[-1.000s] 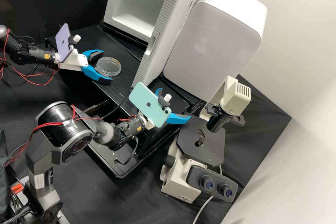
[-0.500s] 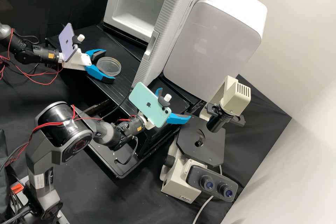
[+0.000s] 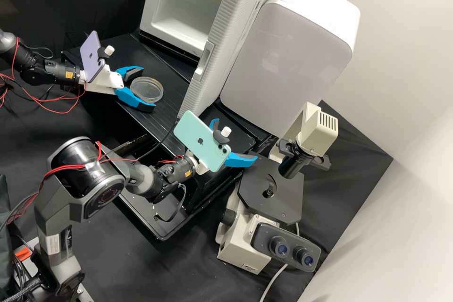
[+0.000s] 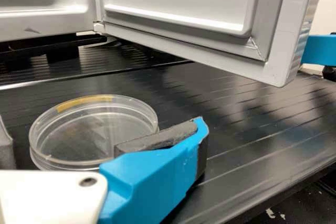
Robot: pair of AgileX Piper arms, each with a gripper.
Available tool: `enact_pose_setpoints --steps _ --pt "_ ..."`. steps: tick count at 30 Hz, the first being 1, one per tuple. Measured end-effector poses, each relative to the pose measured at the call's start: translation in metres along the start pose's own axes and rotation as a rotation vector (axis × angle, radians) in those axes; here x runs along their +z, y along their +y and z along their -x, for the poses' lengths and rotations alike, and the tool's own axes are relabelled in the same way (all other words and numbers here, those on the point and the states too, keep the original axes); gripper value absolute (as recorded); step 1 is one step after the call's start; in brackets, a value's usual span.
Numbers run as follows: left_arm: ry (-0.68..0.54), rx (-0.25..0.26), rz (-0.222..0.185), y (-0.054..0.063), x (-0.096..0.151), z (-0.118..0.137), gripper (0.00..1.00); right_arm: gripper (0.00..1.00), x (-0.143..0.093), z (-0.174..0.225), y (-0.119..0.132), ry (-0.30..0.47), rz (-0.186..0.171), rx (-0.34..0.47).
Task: Place the petri dish in the incubator
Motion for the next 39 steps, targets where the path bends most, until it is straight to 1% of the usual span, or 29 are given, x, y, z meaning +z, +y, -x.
enact_pose_setpoints --steps 1,20,22,39 --pt "-0.005 0.002 0.005 -0.0001 0.0004 -0.0002 0.0 1.0 0.0 0.0 0.0 0.0 0.0 0.0" --pt "-0.011 0.009 0.002 0.0001 0.0007 -0.0005 0.0 1.0 0.0 0.0 0.0 0.0 0.0 0.0" --pt "-0.005 0.011 0.008 0.0002 0.0002 -0.0005 0.0 1.0 0.0 0.0 0.0 0.0 0.0 0.0" --pt "-0.003 0.012 0.005 0.0003 0.0 -0.0005 0.0 1.0 0.0 0.0 0.0 0.0 0.0 0.0"
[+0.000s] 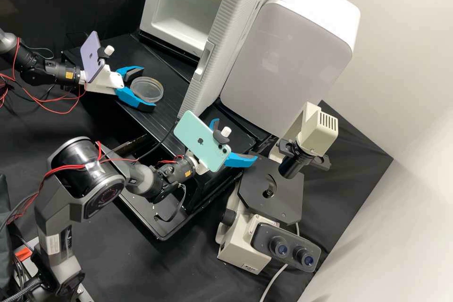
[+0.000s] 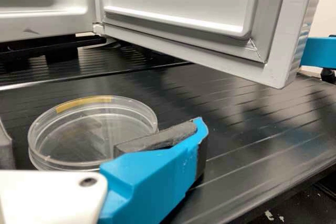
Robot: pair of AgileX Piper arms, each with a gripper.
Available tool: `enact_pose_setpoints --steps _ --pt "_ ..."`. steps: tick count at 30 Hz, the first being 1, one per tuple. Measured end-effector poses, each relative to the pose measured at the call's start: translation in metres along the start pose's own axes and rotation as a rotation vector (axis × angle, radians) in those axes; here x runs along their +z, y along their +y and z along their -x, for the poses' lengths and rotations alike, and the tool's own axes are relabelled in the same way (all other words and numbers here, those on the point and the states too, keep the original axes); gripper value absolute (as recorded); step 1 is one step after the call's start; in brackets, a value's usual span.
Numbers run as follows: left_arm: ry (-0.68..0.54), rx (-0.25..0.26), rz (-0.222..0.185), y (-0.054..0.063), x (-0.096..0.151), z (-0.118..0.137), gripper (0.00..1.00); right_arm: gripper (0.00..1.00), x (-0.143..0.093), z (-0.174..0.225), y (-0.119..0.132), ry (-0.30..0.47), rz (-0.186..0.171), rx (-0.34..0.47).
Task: Place the petri dish in the incubator
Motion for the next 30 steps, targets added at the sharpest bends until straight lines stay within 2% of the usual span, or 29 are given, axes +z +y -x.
enact_pose_setpoints --steps 22,30 --pt "-0.001 0.007 0.0 -0.0016 -0.0007 -0.0016 0.0 1.0 0.0 0.0 0.0 0.0 0.0 0.0" --pt "0.01 0.013 0.014 -0.0011 -0.0016 -0.0016 0.0 1.0 0.0 0.0 0.0 0.0 0.0 0.0"
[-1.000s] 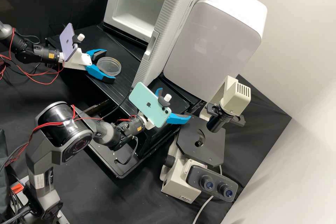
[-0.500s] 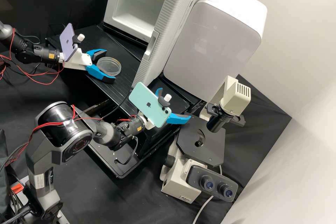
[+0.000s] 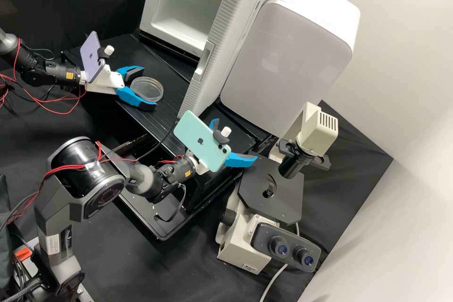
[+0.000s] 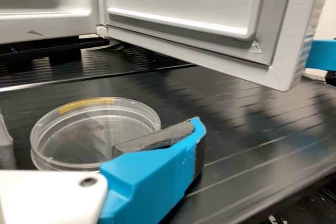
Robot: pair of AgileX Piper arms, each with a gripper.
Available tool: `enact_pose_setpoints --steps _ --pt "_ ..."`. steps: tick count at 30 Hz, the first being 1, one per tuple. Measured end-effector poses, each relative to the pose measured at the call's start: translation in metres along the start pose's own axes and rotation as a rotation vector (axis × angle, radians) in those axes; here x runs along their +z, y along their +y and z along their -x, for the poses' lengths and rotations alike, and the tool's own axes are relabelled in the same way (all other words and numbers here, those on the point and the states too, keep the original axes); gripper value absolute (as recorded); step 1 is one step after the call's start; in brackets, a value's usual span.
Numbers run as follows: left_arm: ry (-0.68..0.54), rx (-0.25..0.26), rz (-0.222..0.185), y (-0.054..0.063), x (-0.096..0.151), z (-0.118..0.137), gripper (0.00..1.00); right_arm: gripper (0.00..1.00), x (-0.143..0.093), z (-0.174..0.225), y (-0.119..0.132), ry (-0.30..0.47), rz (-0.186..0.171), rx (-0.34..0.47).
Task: Place the petri dish in the incubator
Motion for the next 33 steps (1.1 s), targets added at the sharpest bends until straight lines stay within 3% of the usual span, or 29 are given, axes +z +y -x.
enact_pose_setpoints --steps 9,16,33 --pt "0.014 0.006 0.017 0.0006 -0.0013 0.0 0.0 1.0 0.0 0.0 0.0 0.0 0.0 0.0" --pt "0.018 0.007 0.0 0.0007 -0.0017 0.0 0.0 1.0 0.0 0.0 0.0 0.0 0.0 0.0" --pt "0.027 0.015 0.012 0.0013 -0.0025 0.0 0.0 1.0 0.0 0.0 0.0 0.0 0.0 0.0"
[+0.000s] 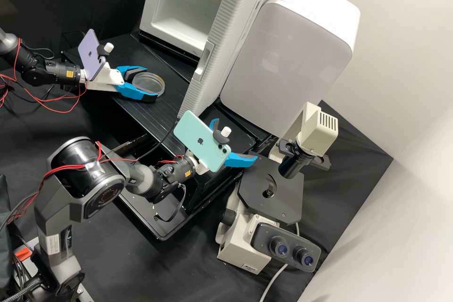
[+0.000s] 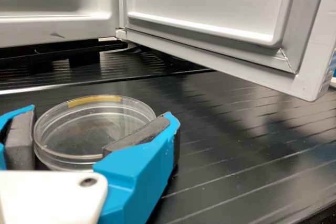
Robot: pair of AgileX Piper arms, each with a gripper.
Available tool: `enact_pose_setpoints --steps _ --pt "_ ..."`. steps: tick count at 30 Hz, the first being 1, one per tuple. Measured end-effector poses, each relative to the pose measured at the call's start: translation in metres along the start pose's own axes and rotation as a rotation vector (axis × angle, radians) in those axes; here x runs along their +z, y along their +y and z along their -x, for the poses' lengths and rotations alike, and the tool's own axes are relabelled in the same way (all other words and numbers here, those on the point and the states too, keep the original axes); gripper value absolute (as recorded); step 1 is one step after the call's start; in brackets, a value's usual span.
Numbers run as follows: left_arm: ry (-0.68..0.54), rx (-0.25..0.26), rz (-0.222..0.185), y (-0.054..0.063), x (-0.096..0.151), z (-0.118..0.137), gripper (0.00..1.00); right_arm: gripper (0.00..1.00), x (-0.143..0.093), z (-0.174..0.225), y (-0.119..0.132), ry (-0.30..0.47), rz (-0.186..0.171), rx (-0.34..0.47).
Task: Place the petri dish in the incubator
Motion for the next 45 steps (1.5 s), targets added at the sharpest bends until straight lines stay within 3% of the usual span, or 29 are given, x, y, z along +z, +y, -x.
enact_pose_setpoints --steps 15,21,27,34,43,45 --pt "0.005 0.004 -0.015 0.002 0.0 0.001 0.0 1.0 0.0 0.0 0.0 0.0 0.0 0.0" --pt "0.01 -0.022 -0.013 0.007 0.002 0.007 0.0 1.0 0.0 0.0 0.0 0.0 0.0 0.0" --pt "0.004 -0.017 -0.019 0.022 0.006 0.017 0.0 1.0 0.0 0.0 0.0 0.0 0.0 0.0" --pt "-0.052 0.074 -0.061 0.051 0.017 0.028 0.0 1.0 0.0 0.0 0.0 0.0 0.0 0.0" --pt "-0.078 0.137 -0.078 0.072 0.025 0.03 0.0 1.0 0.0 0.0 0.0 0.0 0.0 0.0" --pt "-0.07 0.145 -0.097 0.076 0.025 0.027 0.0 1.0 0.0 0.0 0.0 0.0 0.0 0.0"
